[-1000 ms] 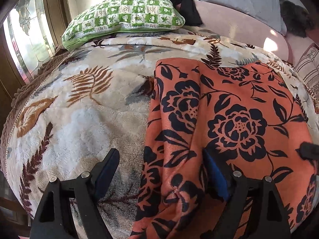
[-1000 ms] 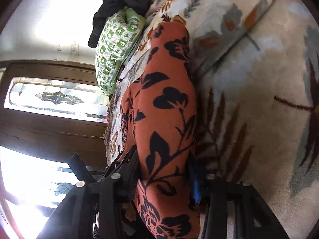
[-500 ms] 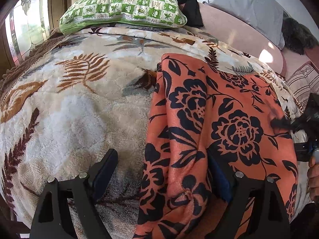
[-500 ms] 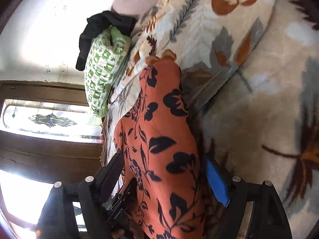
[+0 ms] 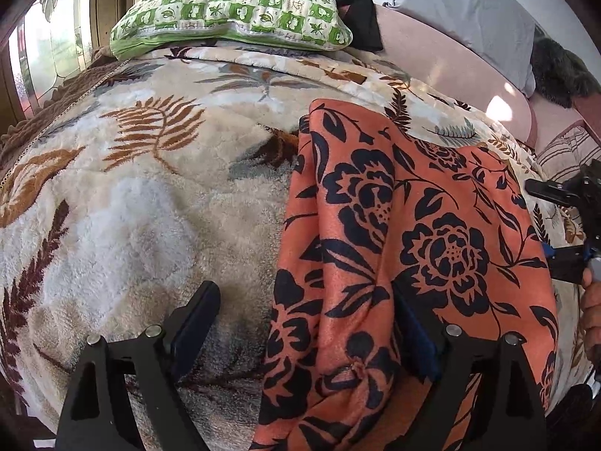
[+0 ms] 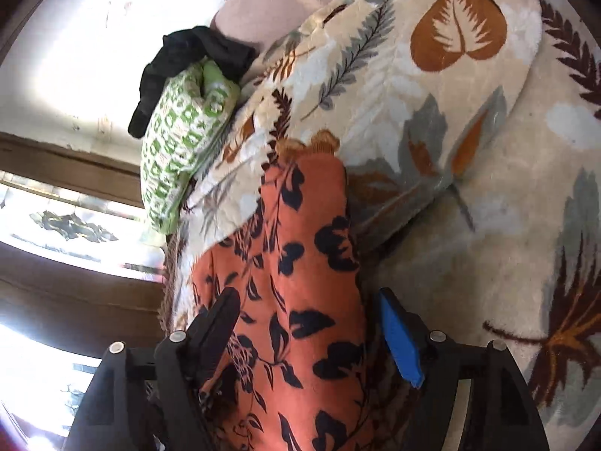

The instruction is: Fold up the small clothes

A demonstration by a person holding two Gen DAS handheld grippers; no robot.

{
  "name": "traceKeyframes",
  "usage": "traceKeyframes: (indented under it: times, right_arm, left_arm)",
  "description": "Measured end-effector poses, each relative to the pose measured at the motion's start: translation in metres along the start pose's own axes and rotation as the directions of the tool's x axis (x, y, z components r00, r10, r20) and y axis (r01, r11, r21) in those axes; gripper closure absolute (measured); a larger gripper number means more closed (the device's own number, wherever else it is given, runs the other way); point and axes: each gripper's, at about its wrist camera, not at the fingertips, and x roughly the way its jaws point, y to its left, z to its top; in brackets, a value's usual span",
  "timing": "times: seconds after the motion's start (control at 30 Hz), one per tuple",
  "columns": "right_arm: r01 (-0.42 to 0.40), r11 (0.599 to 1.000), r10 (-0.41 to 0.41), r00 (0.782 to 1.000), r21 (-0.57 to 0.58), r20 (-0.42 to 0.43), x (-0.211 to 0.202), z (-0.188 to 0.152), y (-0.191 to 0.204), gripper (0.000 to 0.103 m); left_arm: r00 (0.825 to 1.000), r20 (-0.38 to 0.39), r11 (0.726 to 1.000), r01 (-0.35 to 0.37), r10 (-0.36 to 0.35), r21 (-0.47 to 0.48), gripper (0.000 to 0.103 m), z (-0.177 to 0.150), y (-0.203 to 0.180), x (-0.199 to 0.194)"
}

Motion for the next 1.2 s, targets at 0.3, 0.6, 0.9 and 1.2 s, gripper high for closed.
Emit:
traceKeyframes:
  times: [0.3,0.6,0.9,1.2]
  right_arm:
    - [0.236,0.956,-0.248,0.968,-0.172,-0.051,0.047,0.007,0.027,0.067]
    - [0.022,0.999,-0.023,0.999,-0.026,-0.045,-0.010,-0.038,0.019,0.022]
    - [0.143,0.967,-0.175,0.974,-0.211,-0.144,0.013,-0.075,0.032,0.060]
    - [0.038,0.992,-0.054,0.990,-0.123,-0.128,0.003,-0.076,0.015,0.028]
  left_arm:
    - [1.000,0.003,1.000,-0.007,0.007,-0.006,0.010,0.002,-0.001,0.003]
    - [1.000,0.004,1.000,0.009,-0.009,-0.025,0.010,0.000,0.003,0.001]
    - [0.991,0.033,0.989,0.129,-0.127,-0.071,0.011,-0.001,0.017,-0.040]
    - [0.955,-0.030,0.944,0.287,-0.296,-0.164,0.011,0.028,0.042,-0.035]
